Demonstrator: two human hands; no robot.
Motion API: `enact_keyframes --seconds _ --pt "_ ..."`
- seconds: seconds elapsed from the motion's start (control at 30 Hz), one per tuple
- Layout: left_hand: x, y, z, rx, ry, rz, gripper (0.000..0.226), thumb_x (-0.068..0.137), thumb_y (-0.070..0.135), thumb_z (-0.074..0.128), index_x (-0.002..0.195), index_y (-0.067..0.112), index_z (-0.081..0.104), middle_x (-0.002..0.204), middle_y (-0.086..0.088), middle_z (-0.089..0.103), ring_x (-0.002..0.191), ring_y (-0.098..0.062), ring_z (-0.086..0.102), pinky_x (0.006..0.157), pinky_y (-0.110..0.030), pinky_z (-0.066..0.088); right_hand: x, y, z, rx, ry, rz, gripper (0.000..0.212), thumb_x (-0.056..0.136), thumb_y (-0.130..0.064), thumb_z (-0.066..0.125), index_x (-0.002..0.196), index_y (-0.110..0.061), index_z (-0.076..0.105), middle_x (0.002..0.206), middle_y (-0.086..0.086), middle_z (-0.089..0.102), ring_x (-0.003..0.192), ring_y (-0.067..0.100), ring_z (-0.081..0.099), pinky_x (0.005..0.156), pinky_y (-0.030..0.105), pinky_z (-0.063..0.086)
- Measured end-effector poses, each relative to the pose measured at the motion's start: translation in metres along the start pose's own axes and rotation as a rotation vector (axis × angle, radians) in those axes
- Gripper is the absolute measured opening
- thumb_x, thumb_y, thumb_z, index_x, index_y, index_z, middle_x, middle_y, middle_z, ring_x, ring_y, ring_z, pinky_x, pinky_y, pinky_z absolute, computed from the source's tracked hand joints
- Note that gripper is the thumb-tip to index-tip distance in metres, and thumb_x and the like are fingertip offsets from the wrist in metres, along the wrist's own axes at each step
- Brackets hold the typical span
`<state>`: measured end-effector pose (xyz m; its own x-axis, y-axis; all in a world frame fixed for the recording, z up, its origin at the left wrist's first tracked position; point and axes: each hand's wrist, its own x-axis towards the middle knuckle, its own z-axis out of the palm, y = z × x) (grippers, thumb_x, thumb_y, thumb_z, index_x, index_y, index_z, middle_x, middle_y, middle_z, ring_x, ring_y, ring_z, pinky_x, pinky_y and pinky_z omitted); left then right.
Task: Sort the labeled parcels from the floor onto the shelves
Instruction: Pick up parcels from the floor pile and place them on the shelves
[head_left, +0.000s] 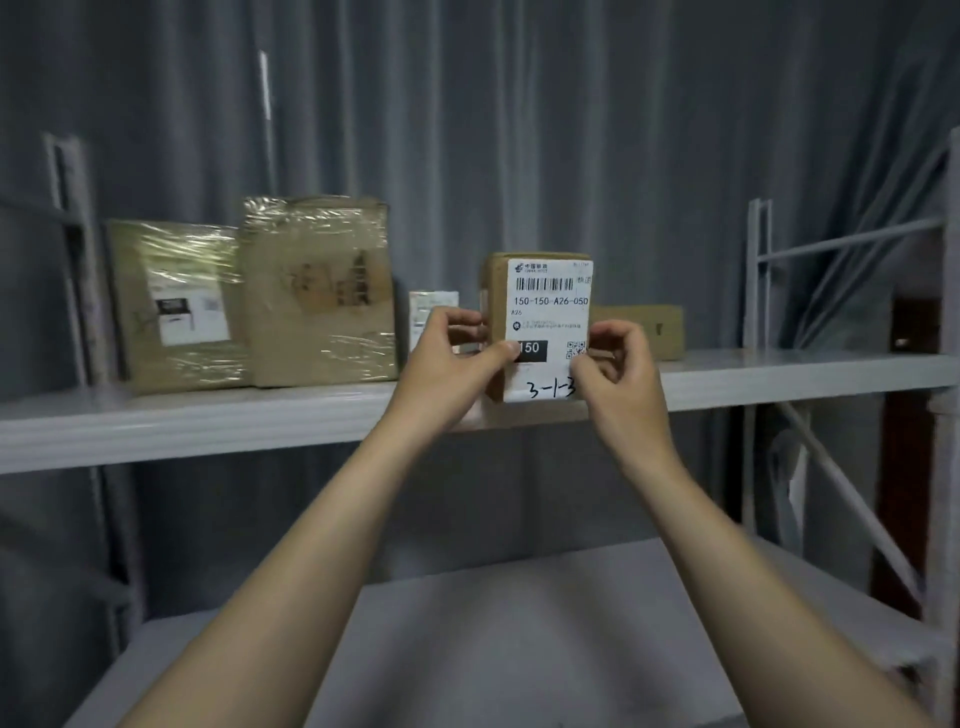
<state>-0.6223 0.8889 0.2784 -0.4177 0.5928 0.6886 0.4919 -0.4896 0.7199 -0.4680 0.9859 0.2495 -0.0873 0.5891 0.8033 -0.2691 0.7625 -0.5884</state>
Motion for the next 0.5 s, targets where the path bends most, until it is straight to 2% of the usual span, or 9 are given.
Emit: enact_keyframes --seconds 0.07,0.2,0.27,0.37,0.43,0.5 --pt "0.007 -0.004 -0.031 0.035 0.013 -0.022 0.041 0.085 0.02 0.082 0.115 0.017 0.054 0.115 -0.003 0.066 0.108 -0.022 0.068 0.097 -0.052 0.056 0.004 0.001 0.03 0.001 -0.034 -0.019 0.032 0.091 0.002 0.063 0.105 -0.027 0.057 0.102 -0.011 0.068 0.084 -0.001 0.066 0.078 0.016 0.051" --pt "0.02 -0.011 -0.081 0.09 0.057 0.0 0.047 0.081 0.023 0.086 0.113 0.019 0.052 0.109 0.002 0.064 0.101 -0.016 0.069 0.093 -0.052 0.058 0.011 0.001 0.082 0.031 -0.087 -0.046 0.037 0.091 0.002 0.063 0.104 -0.032 0.056 0.103 -0.012 0.068 0.087 -0.008 0.067 0.08 0.013 0.051" --pt "0.029 -0.011 -0.101 0.092 0.074 0.023 0.049 0.079 0.023 0.088 0.11 0.022 0.051 0.11 0.002 0.066 0.096 -0.011 0.07 0.091 -0.049 0.06 0.015 -0.001 0.104 0.043 -0.105 -0.048 0.035 0.091 -0.003 0.064 0.105 -0.033 0.055 0.106 -0.01 0.07 0.093 -0.004 0.068 0.086 0.02 0.054" --pt "0.046 -0.009 -0.129 0.133 0.135 0.062 0.055 0.074 0.028 0.092 0.111 0.023 0.052 0.112 0.001 0.066 0.101 -0.013 0.068 0.09 -0.049 0.06 0.026 -0.006 0.13 0.067 -0.169 -0.005 0.023 0.092 -0.02 0.062 0.111 -0.034 0.058 0.111 -0.01 0.075 0.104 0.001 0.07 0.092 0.028 0.057" --pt "0.058 -0.006 -0.146 0.153 0.174 0.081 0.058 0.071 0.033 0.092 0.112 0.024 0.052 0.114 0.002 0.065 0.103 -0.013 0.067 0.089 -0.047 0.061 0.039 -0.01 0.144 0.086 -0.195 0.09 0.02 0.098 -0.035 0.056 0.118 -0.032 0.062 0.115 -0.009 0.075 0.106 0.008 0.072 0.095 0.035 0.057" --pt "0.069 -0.003 -0.161 0.153 0.226 0.1 0.058 0.071 0.036 0.091 0.112 0.025 0.051 0.115 0.002 0.065 0.102 -0.012 0.068 0.086 -0.044 0.061 0.055 -0.011 0.158 0.16 -0.229 0.273 0.031 0.106 -0.047 0.046 0.124 -0.029 0.063 0.127 -0.003 0.072 0.108 0.016 0.072 0.102 0.042 0.053"
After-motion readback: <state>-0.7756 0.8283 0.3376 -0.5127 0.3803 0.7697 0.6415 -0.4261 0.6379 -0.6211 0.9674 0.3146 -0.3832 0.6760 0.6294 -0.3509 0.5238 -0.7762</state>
